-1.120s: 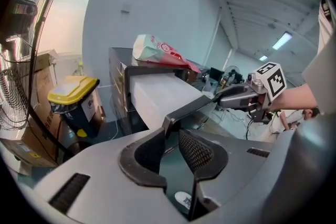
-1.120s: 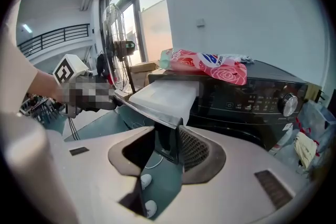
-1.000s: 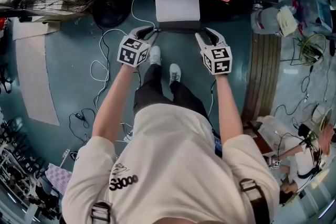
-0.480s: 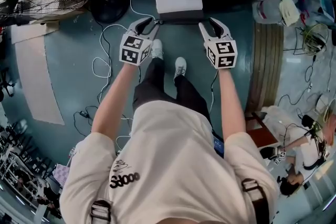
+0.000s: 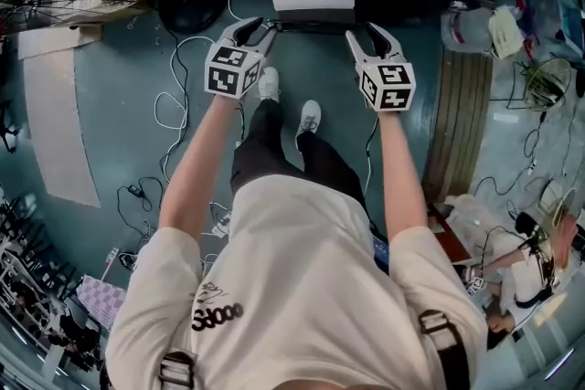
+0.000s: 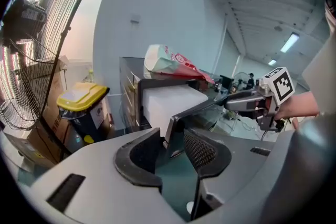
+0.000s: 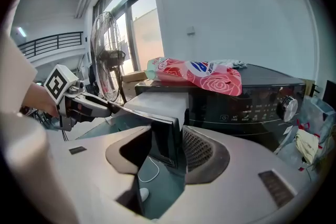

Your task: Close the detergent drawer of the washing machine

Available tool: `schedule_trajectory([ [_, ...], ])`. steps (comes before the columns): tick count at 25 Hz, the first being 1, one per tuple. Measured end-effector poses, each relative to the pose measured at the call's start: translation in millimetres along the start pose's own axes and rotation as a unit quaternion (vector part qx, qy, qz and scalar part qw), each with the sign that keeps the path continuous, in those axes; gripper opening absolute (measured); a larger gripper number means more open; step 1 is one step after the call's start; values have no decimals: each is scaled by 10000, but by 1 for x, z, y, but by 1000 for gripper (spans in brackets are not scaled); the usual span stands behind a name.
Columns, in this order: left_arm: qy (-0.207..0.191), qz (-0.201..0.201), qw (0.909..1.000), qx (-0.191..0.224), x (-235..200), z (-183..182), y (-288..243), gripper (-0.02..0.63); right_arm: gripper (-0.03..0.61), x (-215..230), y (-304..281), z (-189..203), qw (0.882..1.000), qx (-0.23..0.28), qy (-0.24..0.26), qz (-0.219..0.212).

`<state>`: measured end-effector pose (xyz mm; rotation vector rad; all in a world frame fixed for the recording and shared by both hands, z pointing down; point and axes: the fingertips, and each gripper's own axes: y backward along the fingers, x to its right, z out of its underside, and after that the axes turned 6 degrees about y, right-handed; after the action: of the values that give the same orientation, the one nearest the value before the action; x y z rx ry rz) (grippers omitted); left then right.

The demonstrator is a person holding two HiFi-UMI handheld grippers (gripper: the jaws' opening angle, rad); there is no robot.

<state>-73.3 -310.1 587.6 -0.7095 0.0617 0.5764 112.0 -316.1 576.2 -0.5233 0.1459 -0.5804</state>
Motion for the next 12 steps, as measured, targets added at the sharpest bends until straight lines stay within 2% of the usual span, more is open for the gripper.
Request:
schedule_trajectory([
  [12, 329, -351, 9988, 96, -24, -26, -20, 143, 201, 24, -30, -19, 9989, 107, -450, 124],
])
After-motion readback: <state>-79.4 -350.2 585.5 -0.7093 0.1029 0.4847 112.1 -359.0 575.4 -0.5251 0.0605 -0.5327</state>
